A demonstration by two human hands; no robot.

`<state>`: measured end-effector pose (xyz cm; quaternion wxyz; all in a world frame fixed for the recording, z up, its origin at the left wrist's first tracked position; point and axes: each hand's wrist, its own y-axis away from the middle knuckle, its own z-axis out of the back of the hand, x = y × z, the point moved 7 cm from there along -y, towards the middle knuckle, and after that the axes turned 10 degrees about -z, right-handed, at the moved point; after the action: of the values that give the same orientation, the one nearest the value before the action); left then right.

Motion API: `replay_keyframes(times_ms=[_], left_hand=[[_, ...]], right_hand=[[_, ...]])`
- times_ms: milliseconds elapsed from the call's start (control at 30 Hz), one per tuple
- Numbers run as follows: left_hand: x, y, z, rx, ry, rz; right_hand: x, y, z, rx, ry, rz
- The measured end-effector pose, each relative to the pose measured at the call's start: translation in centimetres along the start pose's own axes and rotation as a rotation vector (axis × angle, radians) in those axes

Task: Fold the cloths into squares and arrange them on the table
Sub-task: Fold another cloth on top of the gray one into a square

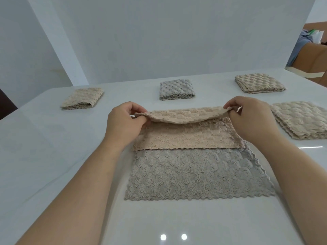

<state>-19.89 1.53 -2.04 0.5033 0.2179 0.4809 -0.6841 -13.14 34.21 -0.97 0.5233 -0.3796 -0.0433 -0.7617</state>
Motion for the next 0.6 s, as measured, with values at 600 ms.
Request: replay_keyframes(times_ms=[600], left_hand=[[-0.3,0.8,0.7,0.015,-0.065,0.082]], right_hand=[[0.6,1.3,0.4,0.108,-0.07,-0.171]])
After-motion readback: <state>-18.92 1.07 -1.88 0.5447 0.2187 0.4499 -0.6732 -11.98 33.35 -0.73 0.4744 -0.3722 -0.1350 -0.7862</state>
